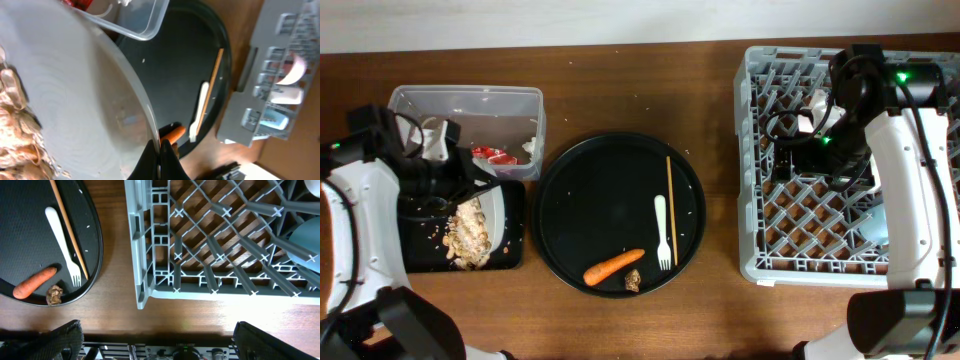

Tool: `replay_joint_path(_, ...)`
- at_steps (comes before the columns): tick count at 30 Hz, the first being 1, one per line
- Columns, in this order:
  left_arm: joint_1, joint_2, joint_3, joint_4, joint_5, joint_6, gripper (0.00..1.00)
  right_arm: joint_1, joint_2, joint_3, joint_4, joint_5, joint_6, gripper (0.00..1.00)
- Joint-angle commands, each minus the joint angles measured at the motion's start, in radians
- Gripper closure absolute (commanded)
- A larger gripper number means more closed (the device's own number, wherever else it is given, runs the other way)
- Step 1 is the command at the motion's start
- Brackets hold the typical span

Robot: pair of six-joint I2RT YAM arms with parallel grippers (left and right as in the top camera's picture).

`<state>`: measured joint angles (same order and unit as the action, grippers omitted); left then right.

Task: Sort waste into correct bins and load items into the dishwasher rack
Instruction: 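Tip the white plate with the left gripper, dumping rice and shells onto the black tray, then set the white plate back on the round tray with the left gripper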

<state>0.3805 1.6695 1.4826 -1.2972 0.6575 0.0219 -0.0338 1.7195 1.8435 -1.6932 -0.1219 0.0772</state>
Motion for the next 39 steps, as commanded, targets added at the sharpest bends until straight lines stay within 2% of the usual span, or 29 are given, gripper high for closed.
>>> replay_joint_path(1, 0.086, -0.031, -0.001, -0.052, 0.107, 0.051, 1.00, 0.000, -0.010, -0.006, -0.006, 0.003, -0.003, 0.01)
replay_joint_path(6, 0.211, -0.031, -0.004, -0.069, 0.197, 0.108, 1.00, 0.000, -0.010, -0.006, -0.006, 0.003, -0.003, 0.01)
replay_joint_path(8, 0.218, -0.031, -0.005, -0.071, 0.290, 0.172, 1.00, 0.000, -0.010, -0.006, -0.006, 0.003, -0.003, 0.01)
replay_joint_path(13, 0.218, -0.031, -0.005, -0.074, 0.343, 0.227, 1.00, 0.000, -0.010, -0.006, -0.006, 0.003, -0.011, 0.01)
replay_joint_path(15, 0.218, -0.030, -0.010, -0.052, 0.415, 0.307, 1.00, 0.000, -0.010, -0.006, -0.005, 0.003, -0.011, 0.01)
replay_joint_path(16, 0.223, -0.016, -0.012, -0.025, 0.366, 0.268, 1.00, 0.000, -0.010, -0.006, -0.006, 0.003, -0.011, 0.02)
replay_joint_path(17, 0.227, -0.002, -0.022, -0.035, 0.377, 0.235, 1.00, 0.000, -0.010, -0.006, -0.006, 0.003, -0.011, 0.01)
replay_joint_path(18, 0.232, 0.000, -0.032, -0.064, 0.409, 0.288, 1.00, 0.000, -0.010, -0.006, -0.006, 0.003, -0.017, 0.01)
replay_joint_path(21, 0.255, 0.002, -0.033, -0.103, 0.423, 0.295, 1.00, 0.000, -0.010, -0.006, -0.006, 0.003, -0.018, 0.01)
replay_joint_path(22, 0.268, 0.006, -0.033, -0.097, 0.402, 0.254, 1.00, 0.000, -0.010, -0.006, -0.006, 0.003, -0.018, 0.01)
replay_joint_path(23, 0.288, 0.008, -0.033, -0.083, 0.391, 0.288, 1.00, 0.000, -0.010, -0.006, -0.006, 0.003, -0.018, 0.01)
replay_joint_path(24, 0.311, 0.013, -0.033, -0.147, 0.422, 0.307, 1.00, 0.000, -0.010, -0.006, -0.006, 0.003, -0.018, 0.01)
replay_joint_path(25, 0.326, 0.019, -0.033, -0.131, 0.420, 0.295, 1.00, 0.000, -0.010, -0.006, -0.006, 0.003, -0.018, 0.01)
replay_joint_path(26, 0.332, 0.019, -0.033, -0.172, 0.478, 0.406, 1.00, 0.000, -0.010, -0.006, -0.006, 0.003, -0.018, 0.01)
replay_joint_path(28, 0.333, 0.032, -0.033, -0.183, 0.486, 0.382, 1.00, 0.000, -0.010, -0.006, -0.006, 0.003, -0.018, 0.01)
replay_joint_path(30, 0.337, 0.036, -0.033, -0.209, 0.511, 0.467, 1.00, 0.000, -0.010, -0.006, -0.006, 0.003, -0.018, 0.02)
replay_joint_path(31, 0.337, 0.040, -0.033, -0.212, 0.496, 0.414, 1.00, 0.000, -0.010, -0.006, -0.006, 0.003, -0.018, 0.01)
replay_joint_path(33, 0.346, 0.031, -0.033, -0.192, 0.523, 0.460, 1.00, 0.000, -0.010, -0.006, -0.006, 0.003, -0.019, 0.01)
replay_joint_path(34, 0.345, 0.031, -0.033, -0.181, 0.486, 0.414, 1.00, 0.000, -0.010, -0.006, -0.006, 0.003, -0.018, 0.01)
replay_joint_path(35, 0.342, 0.029, -0.033, -0.230, 0.488, 0.531, 1.00, 0.000, -0.010, -0.006, -0.006, 0.003, -0.018, 0.01)
replay_joint_path(36, 0.343, 0.034, -0.033, -0.242, 0.474, 0.438, 1.00, 0.000, -0.010, -0.006, -0.006, 0.003, -0.018, 0.01)
replay_joint_path(37, 0.343, 0.032, -0.033, -0.192, 0.426, 0.396, 1.00, 0.000, -0.010, -0.006, -0.006, 0.003, -0.018, 0.01)
replay_joint_path(38, 0.343, 0.029, -0.033, -0.234, 0.446, 0.493, 1.00, 0.000, -0.010, -0.006, -0.006, 0.003, -0.018, 0.01)
replay_joint_path(39, 0.343, 0.031, -0.033, -0.214, 0.415, 0.417, 1.00, 0.000, -0.010, -0.006, -0.006, 0.003, -0.018, 0.01)
